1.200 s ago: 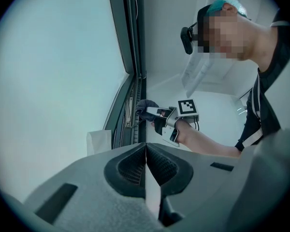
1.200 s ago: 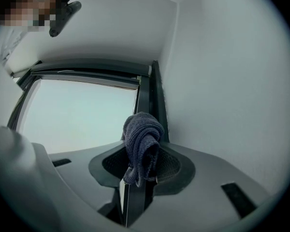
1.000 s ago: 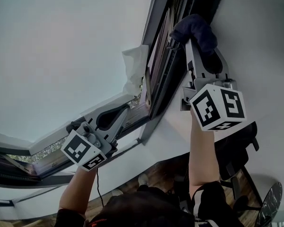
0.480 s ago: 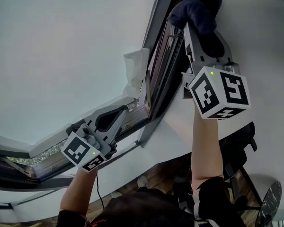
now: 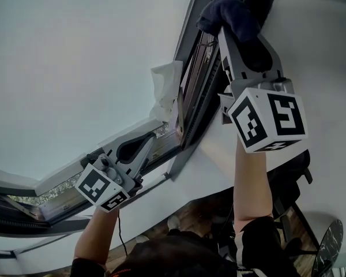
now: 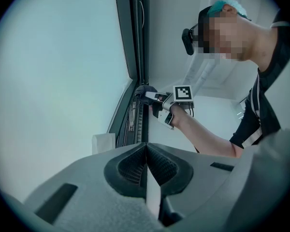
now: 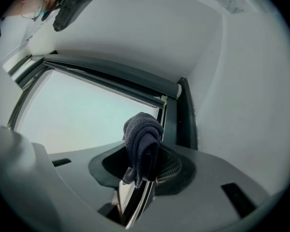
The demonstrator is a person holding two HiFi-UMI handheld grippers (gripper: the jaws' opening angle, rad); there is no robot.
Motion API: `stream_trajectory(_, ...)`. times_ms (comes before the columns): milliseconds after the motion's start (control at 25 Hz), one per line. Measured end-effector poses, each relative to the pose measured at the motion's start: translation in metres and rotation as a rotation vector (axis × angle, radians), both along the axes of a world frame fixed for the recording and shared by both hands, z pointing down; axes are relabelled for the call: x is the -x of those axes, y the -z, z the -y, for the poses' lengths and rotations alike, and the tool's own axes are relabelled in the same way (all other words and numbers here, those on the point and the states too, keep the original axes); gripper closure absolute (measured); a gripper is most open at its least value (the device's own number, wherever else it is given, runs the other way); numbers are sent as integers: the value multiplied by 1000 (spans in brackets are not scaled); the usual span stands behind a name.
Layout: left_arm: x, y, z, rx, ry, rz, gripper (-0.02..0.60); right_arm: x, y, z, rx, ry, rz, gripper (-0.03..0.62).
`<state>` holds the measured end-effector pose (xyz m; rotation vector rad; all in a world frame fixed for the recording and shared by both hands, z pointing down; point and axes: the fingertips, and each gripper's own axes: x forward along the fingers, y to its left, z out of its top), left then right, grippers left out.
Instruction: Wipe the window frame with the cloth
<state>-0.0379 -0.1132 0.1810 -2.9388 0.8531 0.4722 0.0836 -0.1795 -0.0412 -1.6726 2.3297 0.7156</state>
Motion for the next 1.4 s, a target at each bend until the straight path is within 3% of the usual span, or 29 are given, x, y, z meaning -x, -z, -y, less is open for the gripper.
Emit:
stream_trajectory(480, 9, -10, -2, 27, -9, -5, 561, -5, -14, 15, 68, -61, 32, 465)
stream_trajectory(1400, 13, -53, -20, 112, -50, 24, 560, -12, -103, 18, 190, -106, 38, 467)
